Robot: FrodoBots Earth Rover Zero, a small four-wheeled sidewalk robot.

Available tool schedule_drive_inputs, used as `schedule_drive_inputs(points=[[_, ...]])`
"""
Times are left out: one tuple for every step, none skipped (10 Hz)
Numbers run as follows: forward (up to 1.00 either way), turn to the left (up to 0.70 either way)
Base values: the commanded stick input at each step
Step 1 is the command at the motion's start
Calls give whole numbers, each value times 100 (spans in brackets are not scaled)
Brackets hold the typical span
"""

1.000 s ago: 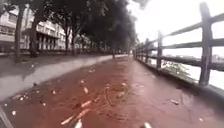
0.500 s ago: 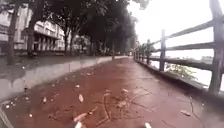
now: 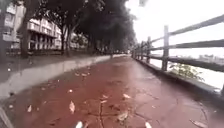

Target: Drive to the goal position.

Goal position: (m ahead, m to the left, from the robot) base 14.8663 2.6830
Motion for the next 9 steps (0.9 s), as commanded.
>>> schedule_drive_inputs(points=[[50,0],[50,0],[50,0],[50,0],[50,4],[50,0],[50,0],[50,6],[50,3]])
